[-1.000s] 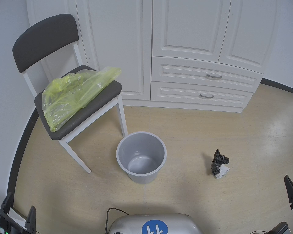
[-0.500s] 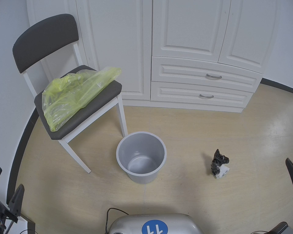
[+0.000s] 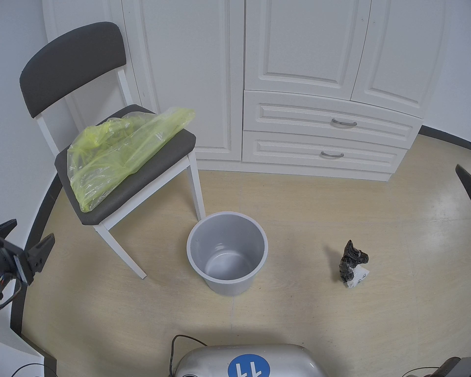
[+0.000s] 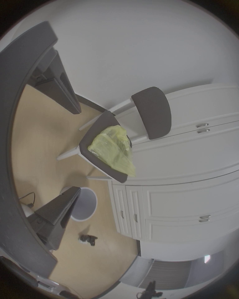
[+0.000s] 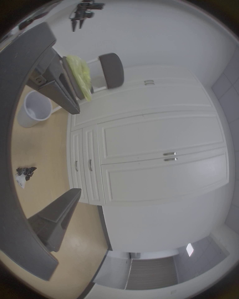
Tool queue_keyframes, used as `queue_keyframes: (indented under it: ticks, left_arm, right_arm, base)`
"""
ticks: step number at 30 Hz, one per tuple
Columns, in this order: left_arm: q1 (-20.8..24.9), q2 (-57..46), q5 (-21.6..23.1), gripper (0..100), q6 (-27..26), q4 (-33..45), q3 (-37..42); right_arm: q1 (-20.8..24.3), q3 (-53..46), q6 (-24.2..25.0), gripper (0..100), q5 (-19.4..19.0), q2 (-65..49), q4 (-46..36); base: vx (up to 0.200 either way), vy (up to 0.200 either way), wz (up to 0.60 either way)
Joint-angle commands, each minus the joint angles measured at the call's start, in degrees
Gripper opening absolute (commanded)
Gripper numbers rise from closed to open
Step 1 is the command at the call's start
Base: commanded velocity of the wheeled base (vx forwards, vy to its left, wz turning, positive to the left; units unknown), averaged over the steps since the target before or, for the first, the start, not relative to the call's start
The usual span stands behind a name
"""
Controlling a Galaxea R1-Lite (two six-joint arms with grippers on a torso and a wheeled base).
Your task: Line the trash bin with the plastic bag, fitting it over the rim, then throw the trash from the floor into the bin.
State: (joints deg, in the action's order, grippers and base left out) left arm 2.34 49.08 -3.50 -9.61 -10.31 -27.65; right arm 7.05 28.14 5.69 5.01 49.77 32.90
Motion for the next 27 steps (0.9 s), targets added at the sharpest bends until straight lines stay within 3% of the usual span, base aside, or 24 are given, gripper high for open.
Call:
queue_keyframes:
  ticks: [1,3,4,6,8,14,18,19,27]
  left_arm:
    - [8.3,15.3,-10.2,100,-1.2,-5.3,-2.9]
    - [11.2,19.0,-14.5,100,-1.2,-6.5,-3.9]
    - [11.2,19.0,-14.5,100,-1.2,-6.5,-3.9]
    - [14.0,25.5,-20.3,100,-1.9,-8.6,-5.7]
    - [15.7,29.3,-23.1,100,-3.1,-10.7,-7.0]
    - [15.9,39.5,-29.2,100,-8.5,-18.2,-9.4]
    - [15.5,42.3,-30.6,100,-10.3,-21.2,-9.7]
    - [13.7,45.4,-32.2,100,-13.1,-25.2,-10.1]
    - [8.6,50.7,-32.5,100,-18.3,-32.9,-10.3]
  right_arm:
    - [11.4,4.2,2.7,100,11.6,7.9,5.7]
    - [13.3,4.6,2.7,100,14.1,7.4,6.6]
    - [13.3,4.6,2.7,100,14.1,7.4,6.6]
    - [14.8,5.4,2.8,100,15.5,7.2,7.6]
    - [14.8,6.1,3.3,100,15.7,7.9,7.9]
    - [16.1,6.8,3.3,100,21.0,11.6,16.2]
    - [17.3,6.8,2.8,100,23.1,12.6,18.9]
    - [17.9,6.8,2.7,100,24.3,12.9,19.1]
    - [17.9,6.7,2.7,100,23.8,12.7,19.0]
  base:
    - [0.0,0.0,0.0]
    - [0.0,0.0,0.0]
    - [0.0,0.0,0.0]
    - [0.0,0.0,0.0]
    - [0.0,0.0,0.0]
    - [0.0,0.0,0.0]
    - [0.0,0.0,0.0]
    - [0.0,0.0,0.0]
    - [0.0,0.0,0.0]
